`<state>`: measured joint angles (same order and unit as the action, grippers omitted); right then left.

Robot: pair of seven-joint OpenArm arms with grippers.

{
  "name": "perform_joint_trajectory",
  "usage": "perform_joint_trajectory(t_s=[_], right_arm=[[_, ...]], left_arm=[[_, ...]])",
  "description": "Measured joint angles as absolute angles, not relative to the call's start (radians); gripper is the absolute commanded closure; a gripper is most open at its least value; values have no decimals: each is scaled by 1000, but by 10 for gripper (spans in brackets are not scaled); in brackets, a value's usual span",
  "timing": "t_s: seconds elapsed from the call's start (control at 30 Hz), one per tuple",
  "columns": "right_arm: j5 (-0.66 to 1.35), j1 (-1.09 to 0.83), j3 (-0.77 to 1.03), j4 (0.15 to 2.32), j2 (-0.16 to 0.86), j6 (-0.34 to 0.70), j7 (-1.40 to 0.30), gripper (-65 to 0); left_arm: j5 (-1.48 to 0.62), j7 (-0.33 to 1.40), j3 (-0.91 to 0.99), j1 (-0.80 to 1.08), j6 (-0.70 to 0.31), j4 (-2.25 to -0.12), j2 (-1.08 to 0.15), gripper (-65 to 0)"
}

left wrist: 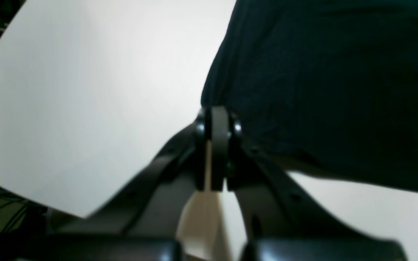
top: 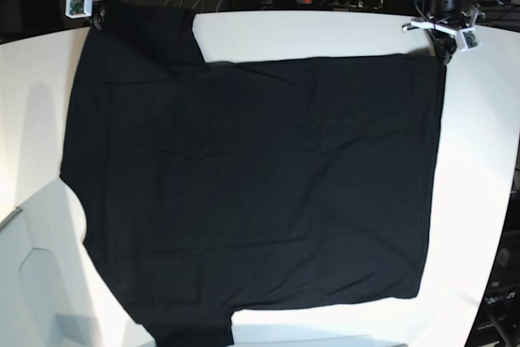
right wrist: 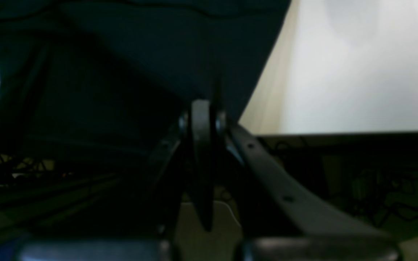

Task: Fold the T-shirt properly
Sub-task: 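Pull both grippers back, dragging the shirt toward the arms, then lift the shirt edge and carry both grippers toward the hem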

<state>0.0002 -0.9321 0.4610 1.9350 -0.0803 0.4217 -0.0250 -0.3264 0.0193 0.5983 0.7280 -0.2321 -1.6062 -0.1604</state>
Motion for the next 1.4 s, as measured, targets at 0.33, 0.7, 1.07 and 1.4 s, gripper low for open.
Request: perform_joint_trajectory(t_s=[0.33,0.7,1.07,1.4], right_arm=[[44,-923,461,1936,-80,422,19,0],[88,-832,450,1937,-81,422,72,0],[87,-639,451,1935,-79,422,-85,0],[86,-375,449,1929,-35,429,-330,0]], left_arm=[[-322,26,679,677,-231,-1602,-135,0],[-323,27,679,606,-229,-1597,-135,0],[-320,26,679,497,-231,-1578,-134,0],[-319,190,681,341,-221,-1489,-136,0]])
